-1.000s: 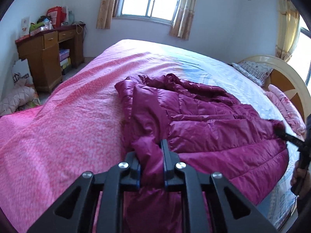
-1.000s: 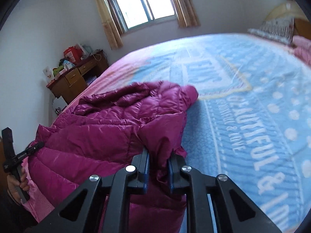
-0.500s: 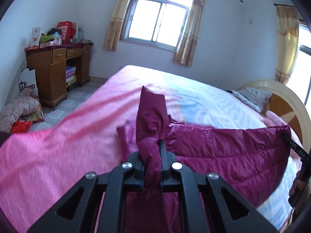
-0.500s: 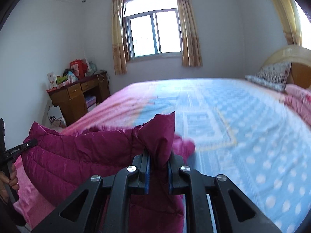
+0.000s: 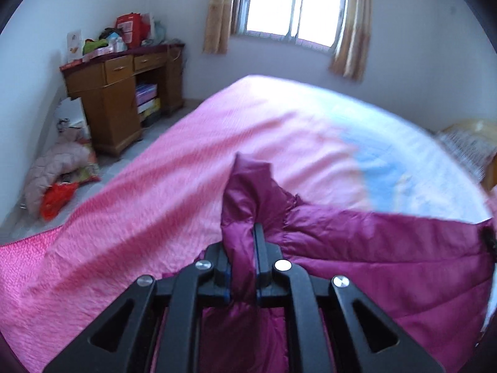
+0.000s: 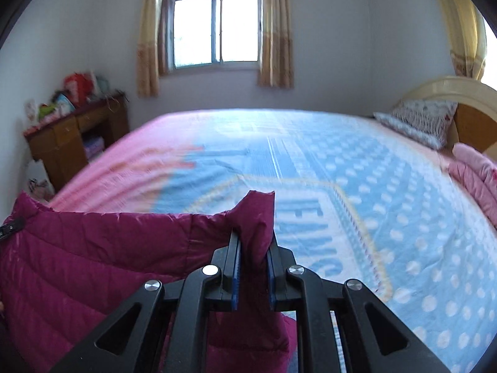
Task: Fold large clothes
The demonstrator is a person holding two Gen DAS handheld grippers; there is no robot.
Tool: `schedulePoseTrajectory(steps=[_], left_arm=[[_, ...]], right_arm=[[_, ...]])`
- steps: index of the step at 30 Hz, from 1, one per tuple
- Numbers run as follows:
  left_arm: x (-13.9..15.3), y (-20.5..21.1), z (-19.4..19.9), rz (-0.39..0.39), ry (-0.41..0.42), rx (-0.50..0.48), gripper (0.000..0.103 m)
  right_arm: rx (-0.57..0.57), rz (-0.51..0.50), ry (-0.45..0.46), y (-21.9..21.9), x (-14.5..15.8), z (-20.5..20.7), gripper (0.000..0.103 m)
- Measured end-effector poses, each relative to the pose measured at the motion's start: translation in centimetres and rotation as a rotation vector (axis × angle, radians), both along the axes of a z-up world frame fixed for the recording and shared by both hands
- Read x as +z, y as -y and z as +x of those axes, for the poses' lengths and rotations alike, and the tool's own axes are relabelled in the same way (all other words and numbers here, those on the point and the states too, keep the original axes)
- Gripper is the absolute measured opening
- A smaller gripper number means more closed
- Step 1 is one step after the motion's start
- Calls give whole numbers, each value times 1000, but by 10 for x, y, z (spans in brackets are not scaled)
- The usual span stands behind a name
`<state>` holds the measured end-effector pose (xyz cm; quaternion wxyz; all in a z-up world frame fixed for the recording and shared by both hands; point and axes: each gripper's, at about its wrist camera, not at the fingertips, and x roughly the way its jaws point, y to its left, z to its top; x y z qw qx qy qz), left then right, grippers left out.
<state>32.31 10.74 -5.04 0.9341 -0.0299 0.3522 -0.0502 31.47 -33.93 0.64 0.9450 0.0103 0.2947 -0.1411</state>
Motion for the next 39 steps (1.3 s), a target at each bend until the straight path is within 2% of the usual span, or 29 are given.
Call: schedulePoseTrajectory(steps=[1,3,4,9,11,15,19,21,22,23,25,27,29,31,33,34,37,39], left_arm=[[-13,1,4,11,-19,11,11],[-27,-3,9,-5,-74,21,22],[-30,-5,11,-15,-95,13,23],[-35,-3,18,-13,-145,9,32],[-35,4,17,24,-145,21,34],[-37,31,20,162,-139,50,37],[-37,36,17,220,-135,62,39],[-37,34,15,220,-134,67,41],[-37,34,15,220,-134,69,41],[-37,34,15,222,-134,70,42],[-37,34,15,231,-131,78,44],[-38,35,18,248,-129,94,51],[-38,35,19,265,-127,113,55],[-38,34,19,263,-126,116,56],[-38,33,20,260,-128,121,59],[-38,32,20,258,-128,123,59],[-38,30,19,252,-130,124,60],[-38,28,19,242,-131,123,61]], right_arm=[[-4,-20,-26,0,-16,6,13],[-3,-68,-69,-3,-42,12,13],[-13,-83,-107,-3,-54,16,13],[-29,-95,-199,-1,-65,30,13],[-25,-60,-239,4,-71,36,13],[-26,-10,-251,9,-74,36,14],[-51,22,-250,17,-72,34,29],[-44,108,-230,32,-62,27,30],[-98,93,-194,36,-52,17,30],[-184,54,-105,39,-33,-4,30],[-237,76,38,35,-2,-38,30],[-158,145,67,17,19,-48,30],[-13,232,43,-19,31,-43,30],[93,341,7,-53,29,-31,30],[176,397,-38,-94,18,-16,30],[218,364,-60,-124,9,-5,30],[281,240,-103,-174,-19,16,30],[256,154,-138,-182,-43,24,30]])
